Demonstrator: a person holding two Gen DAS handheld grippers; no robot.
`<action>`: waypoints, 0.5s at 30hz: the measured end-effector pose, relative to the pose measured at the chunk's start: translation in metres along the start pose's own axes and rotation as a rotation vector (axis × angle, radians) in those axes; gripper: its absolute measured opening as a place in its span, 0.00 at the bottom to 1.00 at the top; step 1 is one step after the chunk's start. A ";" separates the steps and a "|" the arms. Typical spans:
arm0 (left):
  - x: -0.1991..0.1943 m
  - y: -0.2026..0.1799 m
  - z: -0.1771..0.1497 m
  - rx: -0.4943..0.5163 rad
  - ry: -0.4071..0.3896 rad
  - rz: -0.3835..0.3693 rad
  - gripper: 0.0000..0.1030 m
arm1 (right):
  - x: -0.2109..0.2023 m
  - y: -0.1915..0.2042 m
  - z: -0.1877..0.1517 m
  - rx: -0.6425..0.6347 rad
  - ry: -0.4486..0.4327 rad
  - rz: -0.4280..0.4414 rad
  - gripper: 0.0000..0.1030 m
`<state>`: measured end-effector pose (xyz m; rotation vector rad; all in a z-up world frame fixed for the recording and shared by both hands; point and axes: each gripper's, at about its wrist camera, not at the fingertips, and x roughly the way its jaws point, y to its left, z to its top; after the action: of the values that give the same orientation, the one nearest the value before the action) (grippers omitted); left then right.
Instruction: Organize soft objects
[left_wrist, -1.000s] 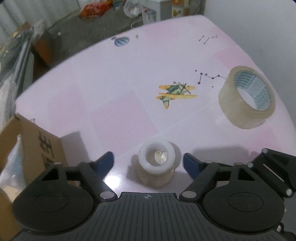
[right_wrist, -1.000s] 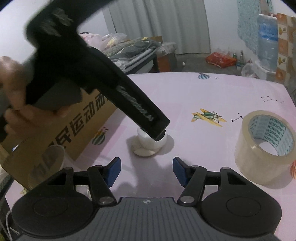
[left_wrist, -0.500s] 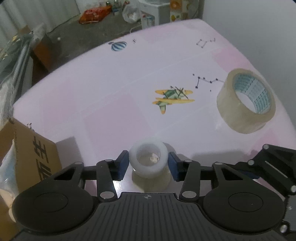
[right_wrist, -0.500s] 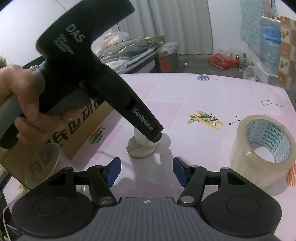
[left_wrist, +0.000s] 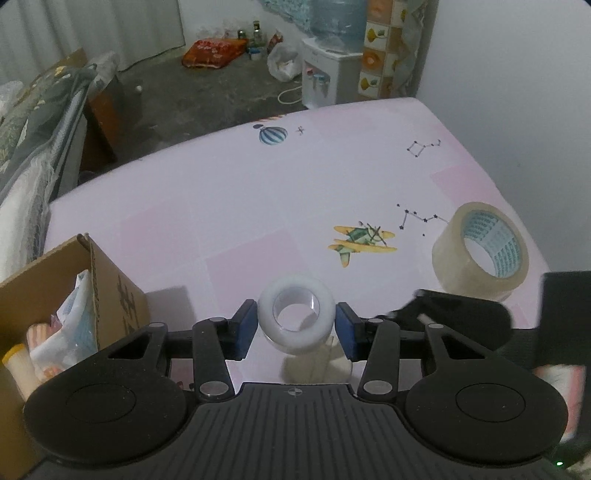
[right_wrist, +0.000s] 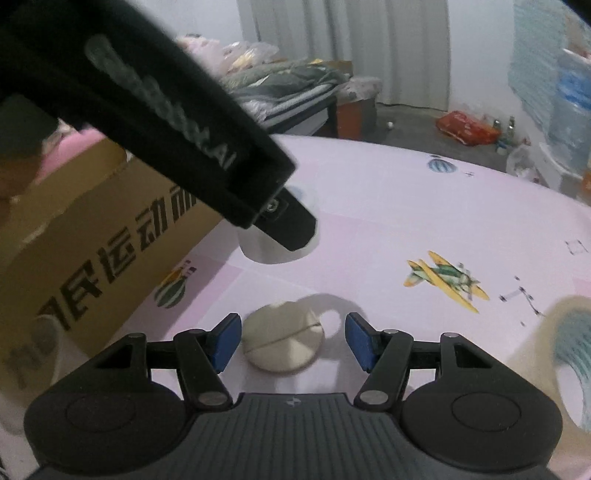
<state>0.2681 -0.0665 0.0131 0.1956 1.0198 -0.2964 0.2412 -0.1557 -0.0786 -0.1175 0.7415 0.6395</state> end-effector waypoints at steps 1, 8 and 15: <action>0.001 0.000 -0.001 0.001 0.000 -0.002 0.44 | 0.006 0.004 0.000 -0.026 0.012 -0.004 0.59; 0.004 0.004 -0.002 -0.007 -0.002 -0.019 0.44 | 0.013 0.017 0.001 -0.138 0.038 -0.043 0.60; -0.001 0.004 -0.005 0.001 -0.020 -0.035 0.44 | 0.001 0.013 -0.001 -0.117 0.047 -0.084 0.58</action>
<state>0.2646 -0.0608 0.0114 0.1752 1.0044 -0.3300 0.2333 -0.1450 -0.0787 -0.2711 0.7408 0.6019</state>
